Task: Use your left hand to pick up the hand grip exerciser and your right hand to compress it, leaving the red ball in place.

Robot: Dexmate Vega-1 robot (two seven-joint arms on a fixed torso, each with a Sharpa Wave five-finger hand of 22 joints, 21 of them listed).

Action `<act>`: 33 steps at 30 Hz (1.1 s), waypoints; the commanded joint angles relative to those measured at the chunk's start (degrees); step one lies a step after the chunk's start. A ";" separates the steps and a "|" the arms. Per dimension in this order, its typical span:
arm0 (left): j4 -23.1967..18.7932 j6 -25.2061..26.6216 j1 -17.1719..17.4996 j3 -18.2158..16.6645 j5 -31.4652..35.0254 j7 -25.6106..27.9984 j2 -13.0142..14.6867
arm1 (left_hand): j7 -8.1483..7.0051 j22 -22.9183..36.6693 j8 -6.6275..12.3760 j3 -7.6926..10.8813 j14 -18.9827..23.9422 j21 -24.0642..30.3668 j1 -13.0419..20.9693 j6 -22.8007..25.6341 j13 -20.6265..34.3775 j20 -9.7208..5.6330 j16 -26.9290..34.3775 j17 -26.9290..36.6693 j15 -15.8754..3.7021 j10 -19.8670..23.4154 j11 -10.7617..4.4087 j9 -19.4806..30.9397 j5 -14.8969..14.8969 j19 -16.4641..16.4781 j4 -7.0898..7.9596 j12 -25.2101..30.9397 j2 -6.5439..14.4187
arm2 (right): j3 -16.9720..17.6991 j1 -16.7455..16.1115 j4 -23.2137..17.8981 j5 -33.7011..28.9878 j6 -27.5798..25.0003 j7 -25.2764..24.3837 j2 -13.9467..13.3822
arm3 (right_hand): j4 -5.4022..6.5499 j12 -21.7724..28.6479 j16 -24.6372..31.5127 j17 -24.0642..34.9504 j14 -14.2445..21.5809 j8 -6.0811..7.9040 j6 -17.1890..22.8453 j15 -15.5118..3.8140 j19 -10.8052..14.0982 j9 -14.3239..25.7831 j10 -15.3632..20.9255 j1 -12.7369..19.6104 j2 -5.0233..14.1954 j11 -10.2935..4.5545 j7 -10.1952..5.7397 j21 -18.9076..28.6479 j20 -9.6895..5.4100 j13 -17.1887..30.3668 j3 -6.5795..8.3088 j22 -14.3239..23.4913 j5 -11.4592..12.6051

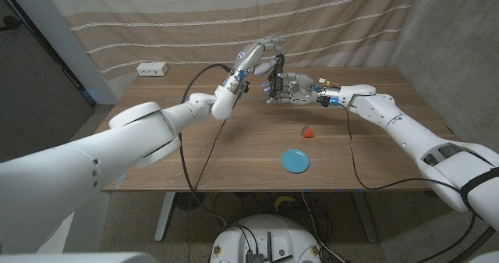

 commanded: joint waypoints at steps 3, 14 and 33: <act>-1.59 -1.01 1.65 -4.52 3.79 -0.05 0.43 | 0.62 -0.05 13.35 0.20 0.38 0.28 0.04 0.19 0.07 -2.50 0.12 0.12 -10.75 0.14 0.19 9.43 0.48 -0.16 0.17 0.32 0.56 | 0.83 -2.32 -5.50 -0.28 -0.42 -7.08 -2.13 | 1.98 7.39 4.59 7.93 4.25 3.93 7.37 -9.68 2.48 4.06 6.96 14.44 11.46 -2.12 -0.56 4.29 -2.03 8.60 3.56 0.87 -0.10; -2.84 -1.47 2.59 -6.60 5.65 -0.05 0.82 | -0.28 -0.07 13.57 0.10 0.40 0.47 -0.01 -0.09 0.21 -2.61 0.14 0.19 -10.75 0.15 0.17 9.16 0.43 -0.22 0.20 0.38 0.57 | 0.44 -2.94 -8.12 -1.08 -0.87 -10.43 -3.38 | 1.74 12.91 9.59 16.32 4.73 6.32 7.36 -9.29 2.69 8.36 6.96 16.83 10.93 -2.45 -0.76 7.85 -3.05 16.81 2.18 2.01 -0.66; -3.02 -0.83 2.16 -5.46 3.89 -0.05 1.20 | -5.22 -0.10 13.66 -0.26 0.43 0.96 -2.03 -2.33 0.24 -2.24 -0.06 0.16 -10.33 -0.93 0.21 8.04 0.40 -0.41 0.69 0.01 0.03 | 0.37 -3.82 -9.74 -2.04 1.10 -13.14 -4.32 | 3.03 15.21 8.97 16.81 3.79 7.35 5.34 -9.41 1.08 11.12 5.24 17.32 11.68 -2.53 -1.44 9.70 -4.42 21.62 3.12 2.69 -0.99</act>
